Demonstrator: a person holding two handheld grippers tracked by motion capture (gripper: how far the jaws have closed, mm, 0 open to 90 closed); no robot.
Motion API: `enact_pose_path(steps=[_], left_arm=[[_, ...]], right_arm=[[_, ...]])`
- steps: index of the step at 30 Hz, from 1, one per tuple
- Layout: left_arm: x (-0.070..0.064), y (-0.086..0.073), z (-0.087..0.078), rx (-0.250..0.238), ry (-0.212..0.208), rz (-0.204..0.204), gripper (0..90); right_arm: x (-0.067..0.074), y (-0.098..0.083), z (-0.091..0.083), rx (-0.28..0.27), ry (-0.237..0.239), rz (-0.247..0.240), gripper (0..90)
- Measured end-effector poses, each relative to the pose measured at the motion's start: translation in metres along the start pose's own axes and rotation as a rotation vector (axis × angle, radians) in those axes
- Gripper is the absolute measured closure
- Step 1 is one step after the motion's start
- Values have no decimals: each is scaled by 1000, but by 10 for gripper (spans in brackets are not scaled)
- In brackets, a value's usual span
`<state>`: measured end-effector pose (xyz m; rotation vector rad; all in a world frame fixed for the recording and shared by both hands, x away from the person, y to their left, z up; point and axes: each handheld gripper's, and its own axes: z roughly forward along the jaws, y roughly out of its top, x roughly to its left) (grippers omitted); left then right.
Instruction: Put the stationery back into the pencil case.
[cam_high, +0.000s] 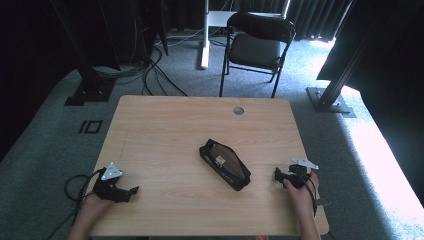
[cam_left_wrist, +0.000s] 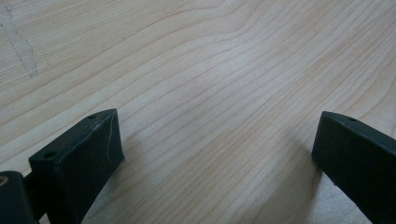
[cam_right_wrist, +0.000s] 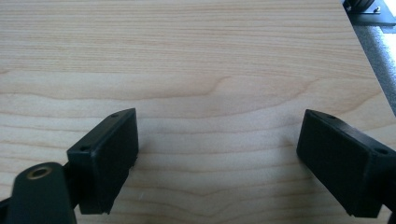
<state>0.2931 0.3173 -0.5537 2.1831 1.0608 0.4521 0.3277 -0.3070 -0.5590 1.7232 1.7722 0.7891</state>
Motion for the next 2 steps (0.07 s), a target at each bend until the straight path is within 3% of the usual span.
enact_pose_path(steps=[2], left_arm=[[0,0,0,0,0,0,21]], right_arm=[[0,0,0,1,-1,1,122]])
